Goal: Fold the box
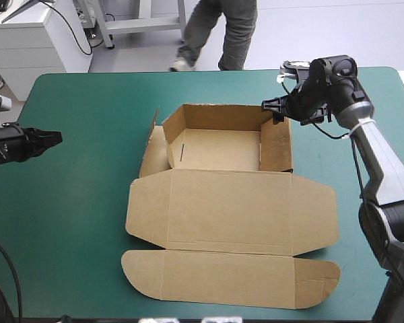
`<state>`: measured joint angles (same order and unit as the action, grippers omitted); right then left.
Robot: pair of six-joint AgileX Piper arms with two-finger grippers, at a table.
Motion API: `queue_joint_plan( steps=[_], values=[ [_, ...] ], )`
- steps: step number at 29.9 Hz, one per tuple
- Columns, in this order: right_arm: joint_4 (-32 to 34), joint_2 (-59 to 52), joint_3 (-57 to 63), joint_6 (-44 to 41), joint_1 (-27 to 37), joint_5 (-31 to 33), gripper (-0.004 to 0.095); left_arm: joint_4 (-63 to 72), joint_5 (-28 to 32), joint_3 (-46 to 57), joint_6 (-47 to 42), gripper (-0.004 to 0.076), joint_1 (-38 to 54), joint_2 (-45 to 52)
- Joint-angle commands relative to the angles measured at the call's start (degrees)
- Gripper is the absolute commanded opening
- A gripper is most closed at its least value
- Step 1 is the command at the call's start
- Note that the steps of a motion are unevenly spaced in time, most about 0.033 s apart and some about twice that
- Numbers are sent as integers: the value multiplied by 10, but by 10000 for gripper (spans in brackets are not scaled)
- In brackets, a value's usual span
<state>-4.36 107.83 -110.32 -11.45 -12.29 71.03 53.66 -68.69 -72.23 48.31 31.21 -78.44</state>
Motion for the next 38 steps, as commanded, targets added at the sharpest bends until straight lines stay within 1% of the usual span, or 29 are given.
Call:
queue_joint_plan(
  steps=[1,4,7,9,13,17,19,21,23,26,27,29,32,38],
  values=[
    [-26,-35,20,0,-1,3,636,39,4,-14,1,-8,1,18],
    [1,-27,55,-2,-1,-1,636,39,3,-14,-9,-8,1,18],
    [22,-11,64,-17,-1,3,633,39,4,-14,-9,-8,1,18],
    [19,0,64,-17,-1,3,633,39,4,-14,-9,-8,1,18],
    [-8,14,64,-17,-1,3,633,39,4,-14,-9,-8,1,18],
    [-11,24,64,-17,-1,3,632,39,4,-14,-9,-8,1,18],
    [-14,24,66,-17,-1,3,614,39,4,-14,-9,-8,1,18],
    [-14,24,68,-17,-1,3,553,39,4,-14,-9,-8,1,17],
    [-14,24,72,-17,-1,3,467,39,5,-14,-9,-8,1,17],
    [-16,25,72,-15,-1,3,300,39,7,-14,-7,-8,1,17],
    [-23,25,72,-10,-1,3,241,39,7,-14,-5,-8,1,17],
    [-56,25,72,31,-1,4,124,37,9,-14,-5,-8,1,17],
    [-78,25,72,40,-1,4,-23,37,10,-14,-5,-8,1,17],
    [-86,15,72,67,-1,4,-11,37,4,-14,-5,-8,-5,16]
  ],
)
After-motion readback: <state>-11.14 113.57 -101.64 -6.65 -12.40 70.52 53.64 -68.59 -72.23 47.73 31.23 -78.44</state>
